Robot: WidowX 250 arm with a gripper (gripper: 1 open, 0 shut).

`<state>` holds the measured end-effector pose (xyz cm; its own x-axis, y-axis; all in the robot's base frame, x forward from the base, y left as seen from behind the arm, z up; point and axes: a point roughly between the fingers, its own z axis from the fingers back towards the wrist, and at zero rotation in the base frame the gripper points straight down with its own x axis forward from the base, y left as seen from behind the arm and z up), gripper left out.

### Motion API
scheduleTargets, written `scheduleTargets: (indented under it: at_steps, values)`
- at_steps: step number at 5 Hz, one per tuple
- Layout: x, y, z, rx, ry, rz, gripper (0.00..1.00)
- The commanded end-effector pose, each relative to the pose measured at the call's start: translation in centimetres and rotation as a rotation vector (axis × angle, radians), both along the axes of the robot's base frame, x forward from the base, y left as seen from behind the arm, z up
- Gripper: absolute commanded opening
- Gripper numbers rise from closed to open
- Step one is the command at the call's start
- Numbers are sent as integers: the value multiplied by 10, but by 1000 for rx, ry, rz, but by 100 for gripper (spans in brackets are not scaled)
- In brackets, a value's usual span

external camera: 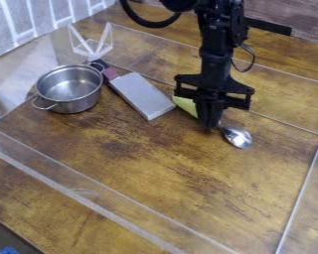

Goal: Put the spoon into the silver pot

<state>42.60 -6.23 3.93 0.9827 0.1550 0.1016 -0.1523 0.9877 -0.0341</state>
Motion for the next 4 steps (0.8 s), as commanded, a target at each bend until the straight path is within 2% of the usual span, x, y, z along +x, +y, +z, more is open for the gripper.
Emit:
scheduleTargets:
  at_steps: [1, 2, 4]
  values:
    - [6, 10, 1, -4, -23, 8, 0]
    - [7, 20, 3, 6, -26, 10, 0]
    - [-7, 38, 53, 15, -88, -65, 0]
